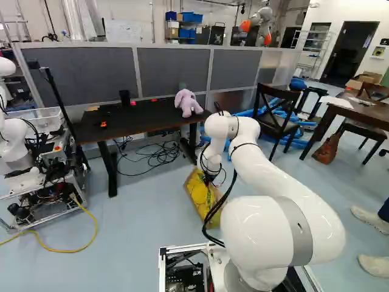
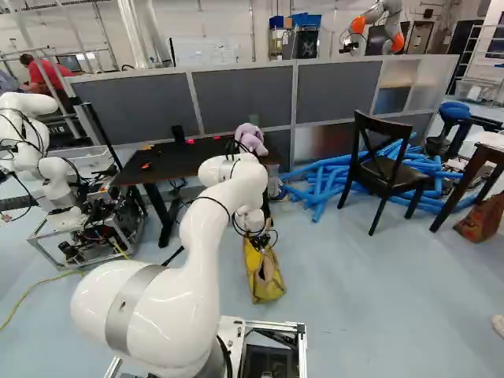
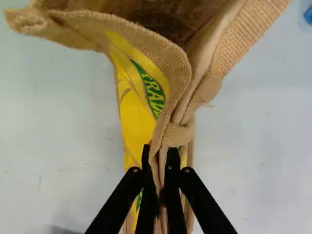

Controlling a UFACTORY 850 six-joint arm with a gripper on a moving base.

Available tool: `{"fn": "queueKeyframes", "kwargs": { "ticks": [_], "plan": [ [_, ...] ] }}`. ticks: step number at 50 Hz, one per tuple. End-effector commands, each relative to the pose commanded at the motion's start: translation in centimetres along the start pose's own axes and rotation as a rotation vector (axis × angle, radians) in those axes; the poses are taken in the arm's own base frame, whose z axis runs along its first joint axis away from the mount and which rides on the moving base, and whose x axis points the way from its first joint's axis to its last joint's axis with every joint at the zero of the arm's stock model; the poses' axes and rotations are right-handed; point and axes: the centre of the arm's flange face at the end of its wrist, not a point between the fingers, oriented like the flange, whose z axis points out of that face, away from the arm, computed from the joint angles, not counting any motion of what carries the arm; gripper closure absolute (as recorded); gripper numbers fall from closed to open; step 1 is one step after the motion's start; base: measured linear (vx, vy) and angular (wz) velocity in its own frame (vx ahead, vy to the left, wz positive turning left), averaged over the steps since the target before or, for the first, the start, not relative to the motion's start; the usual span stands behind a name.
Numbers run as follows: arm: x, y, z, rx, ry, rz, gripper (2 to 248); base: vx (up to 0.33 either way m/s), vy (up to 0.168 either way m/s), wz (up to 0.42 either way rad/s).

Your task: Pick up the bag on the ground and place it on the table

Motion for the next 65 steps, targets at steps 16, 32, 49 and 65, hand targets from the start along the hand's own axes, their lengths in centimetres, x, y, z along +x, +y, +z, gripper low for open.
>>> {"fn": "queueKeyframes", "kwargs": {
  "ticks": [16,32,49,65],
  "plan": [
    [1.1,-0.6,-2.1,0.0,0.01,-0.014,228,0.0,0.0,0.0],
    [1.6,-3.0,-4.6,0.012,0.001,-0.053,228,0.0,0.0,0.0],
    [1.0,-5.9,-7.7,0.03,-0.024,-0.096,228,0.0,0.0,0.0],
    [-0.6,-7.5,-10.7,0.044,-0.055,-0.116,228,0.0,0.0,0.0]
  ]
}}
